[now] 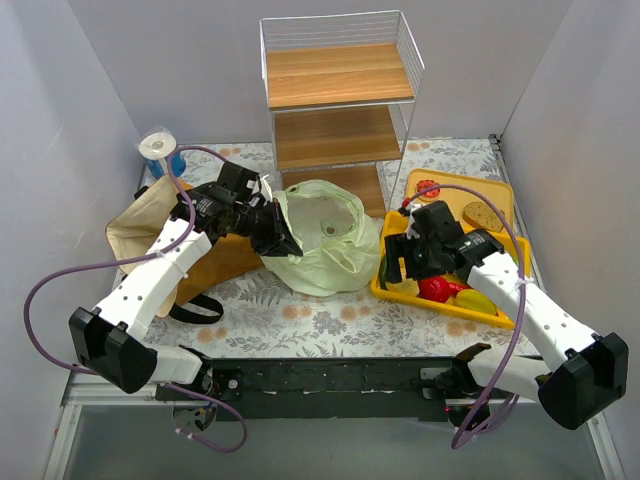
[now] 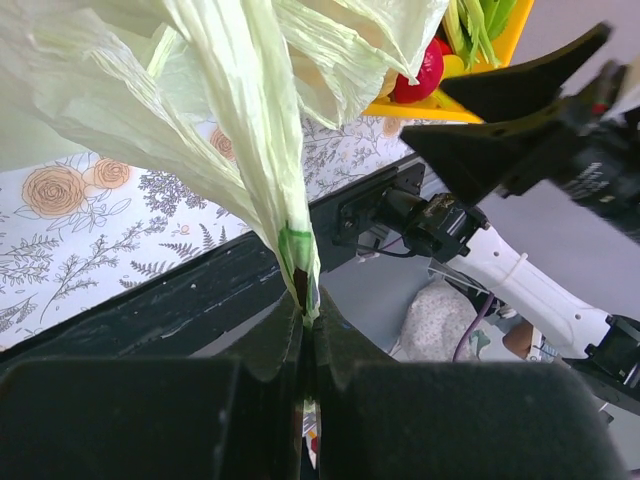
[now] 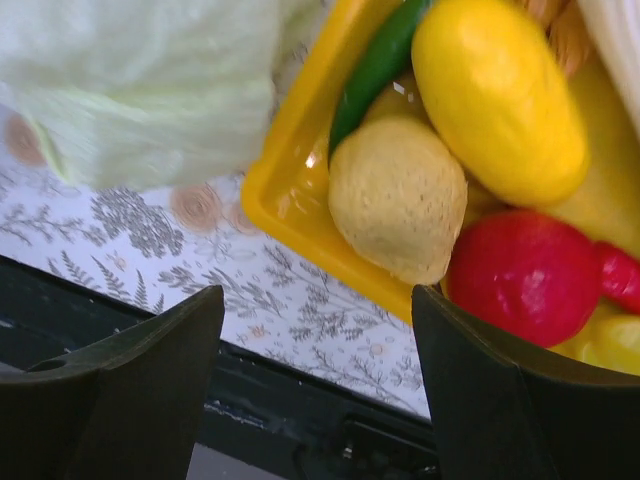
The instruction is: Place the mixed food into the grocery bags and tie them
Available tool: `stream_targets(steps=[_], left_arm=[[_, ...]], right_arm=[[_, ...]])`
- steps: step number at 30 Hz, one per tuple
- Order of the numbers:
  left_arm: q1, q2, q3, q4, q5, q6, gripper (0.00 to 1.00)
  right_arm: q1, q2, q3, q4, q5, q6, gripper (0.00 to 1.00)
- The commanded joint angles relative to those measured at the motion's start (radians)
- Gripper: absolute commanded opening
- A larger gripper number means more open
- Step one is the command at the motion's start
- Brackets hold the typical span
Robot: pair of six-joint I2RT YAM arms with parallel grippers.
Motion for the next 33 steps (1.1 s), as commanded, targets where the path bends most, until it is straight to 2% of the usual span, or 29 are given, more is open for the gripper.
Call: stream_targets(steps=[1,4,12,18,23,30,33], left_arm=[[0.005,-0.010,0.035,-0.004,-0.018,0.009,0.00],[0.005,-0.004,0.034,-0.007,-0.015,0.010,0.00],[0.006,0.001,0.040,-0.010,-0.026,0.009,0.00],[0.006,0.008,0.052,-0.017,-0.040,0.012,0.00],[0.006,0.010,0.055,-0.022,-0.046,0.014,0.00],[0.006,0.019,0.071,-0.027,-0.060,0.015,0.00],[0.008,0.022,0.075,-0.030,-0.060,0.018,0.00]], right_arm=[[0.000,-0.085,-0.091,0.002,0.015,0.067,0.81],[0.000,-0.073,-0.121,0.008,0.075,0.069,0.81],[-0.007,0.009,-0.176,0.109,0.104,0.035,0.83],[-0.017,0.101,-0.176,0.179,0.094,0.006,0.78],[-0.018,0.162,-0.191,0.179,0.156,0.009,0.74],[-0.018,0.202,-0.222,0.220,0.135,-0.003,0.79],[-0.018,0.211,-0.227,0.254,0.118,-0.011,0.75]])
